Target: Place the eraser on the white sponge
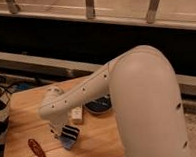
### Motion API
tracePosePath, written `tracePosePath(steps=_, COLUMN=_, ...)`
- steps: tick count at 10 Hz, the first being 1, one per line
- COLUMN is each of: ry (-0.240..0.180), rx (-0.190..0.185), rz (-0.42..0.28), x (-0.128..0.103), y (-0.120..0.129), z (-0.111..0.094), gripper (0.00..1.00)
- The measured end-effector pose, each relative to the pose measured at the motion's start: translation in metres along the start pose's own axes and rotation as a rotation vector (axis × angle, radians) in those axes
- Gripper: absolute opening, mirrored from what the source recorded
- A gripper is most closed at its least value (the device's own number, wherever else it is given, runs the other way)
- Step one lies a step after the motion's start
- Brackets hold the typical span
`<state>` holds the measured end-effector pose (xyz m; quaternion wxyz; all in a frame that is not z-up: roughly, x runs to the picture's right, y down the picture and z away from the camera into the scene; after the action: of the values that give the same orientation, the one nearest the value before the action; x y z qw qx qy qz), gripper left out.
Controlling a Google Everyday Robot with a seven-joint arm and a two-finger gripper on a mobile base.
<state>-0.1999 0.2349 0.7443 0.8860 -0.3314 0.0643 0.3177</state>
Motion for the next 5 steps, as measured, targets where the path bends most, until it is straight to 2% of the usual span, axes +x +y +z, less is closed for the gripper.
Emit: tracePosePath(steps=5, ry=0.020, rx=-0.001, rz=-0.026, x=0.0054, y=0.0020, z=0.0065, gripper=0.00)
